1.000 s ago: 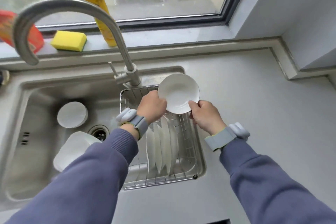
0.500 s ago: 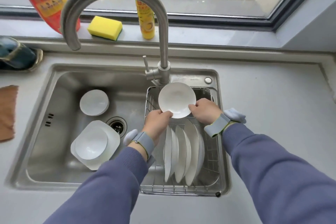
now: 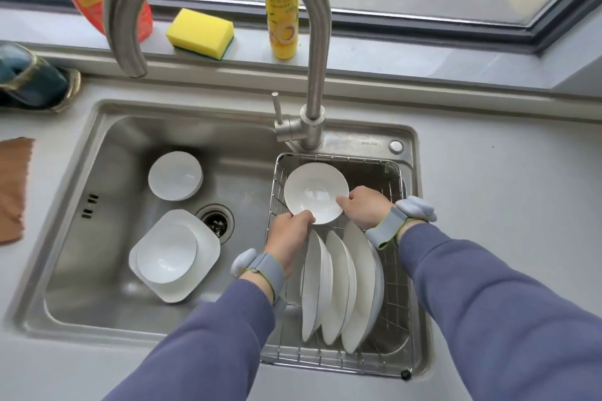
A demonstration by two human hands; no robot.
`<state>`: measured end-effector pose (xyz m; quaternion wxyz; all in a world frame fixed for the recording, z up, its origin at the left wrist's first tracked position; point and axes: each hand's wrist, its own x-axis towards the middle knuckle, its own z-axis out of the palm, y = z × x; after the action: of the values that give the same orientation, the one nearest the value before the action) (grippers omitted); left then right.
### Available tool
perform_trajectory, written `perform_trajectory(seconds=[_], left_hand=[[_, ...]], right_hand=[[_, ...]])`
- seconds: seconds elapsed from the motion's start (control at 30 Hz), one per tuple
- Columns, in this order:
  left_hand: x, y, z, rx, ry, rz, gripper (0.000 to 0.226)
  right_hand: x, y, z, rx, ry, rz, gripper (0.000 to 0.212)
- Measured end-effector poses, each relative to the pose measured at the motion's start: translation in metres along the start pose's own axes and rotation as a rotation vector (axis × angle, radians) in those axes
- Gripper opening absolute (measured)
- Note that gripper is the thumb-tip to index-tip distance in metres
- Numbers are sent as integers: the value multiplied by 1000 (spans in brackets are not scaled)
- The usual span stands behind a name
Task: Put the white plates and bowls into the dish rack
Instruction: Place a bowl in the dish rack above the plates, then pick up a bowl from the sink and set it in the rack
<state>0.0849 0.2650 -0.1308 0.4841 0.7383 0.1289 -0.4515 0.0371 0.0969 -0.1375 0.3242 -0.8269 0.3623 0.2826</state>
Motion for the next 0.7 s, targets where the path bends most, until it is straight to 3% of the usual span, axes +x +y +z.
perform_trajectory(seconds=[0.5, 0.63, 0.7], left_hand=[[6, -14, 4, -81, -3, -23, 34], [-7, -6, 0, 62, -24, -68, 56], [-20, 2, -10, 212, -61, 7, 39]], right_hand=[[14, 9, 12, 59, -33, -84, 58], [-1, 2, 2, 87, -35, -4, 69], [-16, -6, -9, -42, 56, 18, 61]])
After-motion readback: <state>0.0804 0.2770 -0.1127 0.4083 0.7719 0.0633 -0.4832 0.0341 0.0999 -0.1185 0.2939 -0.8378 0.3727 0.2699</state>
